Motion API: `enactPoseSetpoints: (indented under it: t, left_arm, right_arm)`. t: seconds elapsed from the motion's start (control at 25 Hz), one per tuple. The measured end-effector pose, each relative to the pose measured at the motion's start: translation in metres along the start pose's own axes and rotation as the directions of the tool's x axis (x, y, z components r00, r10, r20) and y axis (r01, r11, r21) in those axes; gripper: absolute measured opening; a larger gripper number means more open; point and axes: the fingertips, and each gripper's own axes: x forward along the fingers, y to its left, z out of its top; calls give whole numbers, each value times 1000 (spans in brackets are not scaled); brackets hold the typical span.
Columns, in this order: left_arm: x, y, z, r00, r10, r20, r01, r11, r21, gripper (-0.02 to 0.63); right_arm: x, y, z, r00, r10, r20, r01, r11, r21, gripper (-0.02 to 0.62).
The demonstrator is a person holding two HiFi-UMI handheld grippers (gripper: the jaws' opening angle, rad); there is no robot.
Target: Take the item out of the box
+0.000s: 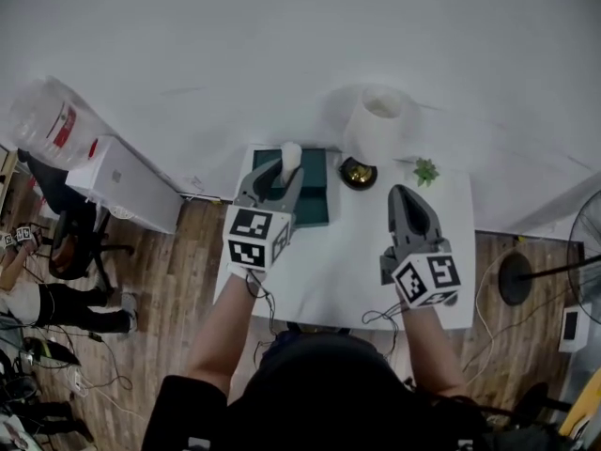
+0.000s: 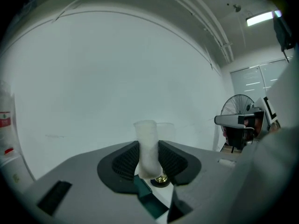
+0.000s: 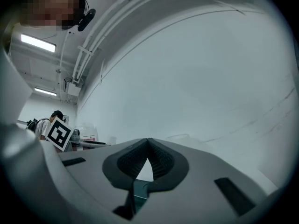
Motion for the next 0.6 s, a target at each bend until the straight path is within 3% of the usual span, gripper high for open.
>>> enactPoseSetpoints:
  t: [0.36,0.6]
  left_arm:
    - [-28,-15,77,982,-9,187,-4,998,70,126]
    - [-45,-21,101,966,-18,259,-8,995,102,126]
  right_arm:
    - [0,4,54,995,0,104,10,995,-98,5]
    - [-3,13,71,991,7,132,12,989,-145,5]
